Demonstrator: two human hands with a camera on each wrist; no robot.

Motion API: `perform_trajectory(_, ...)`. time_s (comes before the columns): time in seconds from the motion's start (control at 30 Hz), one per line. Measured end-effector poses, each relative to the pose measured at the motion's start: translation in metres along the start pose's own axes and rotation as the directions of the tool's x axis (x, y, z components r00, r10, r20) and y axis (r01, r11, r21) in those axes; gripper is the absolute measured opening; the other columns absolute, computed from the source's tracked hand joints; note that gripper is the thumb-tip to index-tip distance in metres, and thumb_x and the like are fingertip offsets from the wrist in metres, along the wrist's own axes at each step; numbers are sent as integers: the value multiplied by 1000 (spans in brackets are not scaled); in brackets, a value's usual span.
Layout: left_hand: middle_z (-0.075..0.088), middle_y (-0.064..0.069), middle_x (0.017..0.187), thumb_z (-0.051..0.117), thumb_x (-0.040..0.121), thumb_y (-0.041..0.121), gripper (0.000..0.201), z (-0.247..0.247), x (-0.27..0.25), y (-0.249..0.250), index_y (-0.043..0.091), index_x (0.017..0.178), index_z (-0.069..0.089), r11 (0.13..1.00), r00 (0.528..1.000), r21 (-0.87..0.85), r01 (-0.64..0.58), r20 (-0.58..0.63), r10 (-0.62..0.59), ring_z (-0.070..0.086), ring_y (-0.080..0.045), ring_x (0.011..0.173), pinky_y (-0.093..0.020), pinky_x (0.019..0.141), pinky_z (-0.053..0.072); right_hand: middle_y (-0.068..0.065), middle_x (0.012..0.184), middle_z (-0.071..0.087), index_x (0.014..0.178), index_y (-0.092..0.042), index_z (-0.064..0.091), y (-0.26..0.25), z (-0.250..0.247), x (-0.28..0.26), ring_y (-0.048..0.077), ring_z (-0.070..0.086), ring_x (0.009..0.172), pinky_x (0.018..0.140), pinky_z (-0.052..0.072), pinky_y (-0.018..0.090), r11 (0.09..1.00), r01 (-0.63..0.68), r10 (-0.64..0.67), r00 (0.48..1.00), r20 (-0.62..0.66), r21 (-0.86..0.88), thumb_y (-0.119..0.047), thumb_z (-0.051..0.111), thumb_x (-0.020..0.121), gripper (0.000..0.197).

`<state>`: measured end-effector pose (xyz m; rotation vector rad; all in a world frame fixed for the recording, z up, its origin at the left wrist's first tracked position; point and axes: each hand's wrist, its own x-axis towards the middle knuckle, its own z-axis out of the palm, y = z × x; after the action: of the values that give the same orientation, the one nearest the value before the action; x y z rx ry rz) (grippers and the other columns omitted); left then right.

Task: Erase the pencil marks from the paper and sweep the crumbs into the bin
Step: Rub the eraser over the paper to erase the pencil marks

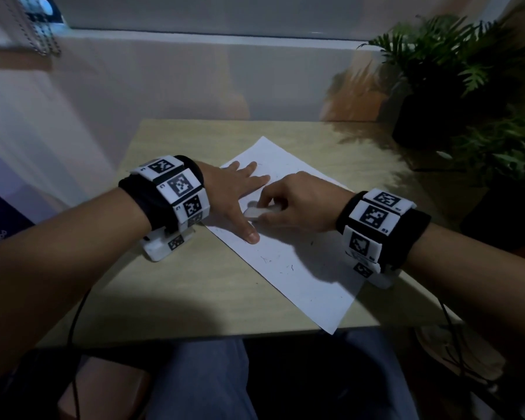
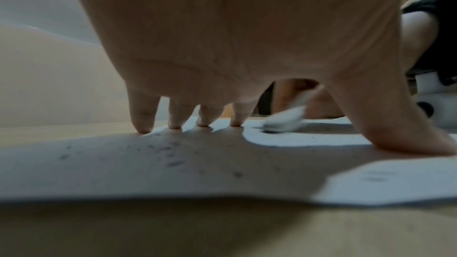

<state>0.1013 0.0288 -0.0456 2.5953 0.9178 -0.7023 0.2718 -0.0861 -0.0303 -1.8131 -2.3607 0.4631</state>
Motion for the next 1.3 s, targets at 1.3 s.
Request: perform_trajectory(1.3, -29, -1, 165, 53, 59, 96, 146, -4, -17, 14, 18, 158, -21, 987, 991, 91, 134, -12, -134, -19, -17, 154, -46, 127, 5, -3, 83, 69, 87, -18, 73, 29, -16, 10, 13, 60, 76, 61, 45, 28, 952, -283, 300, 939, -168, 117, -57, 72, 81, 39)
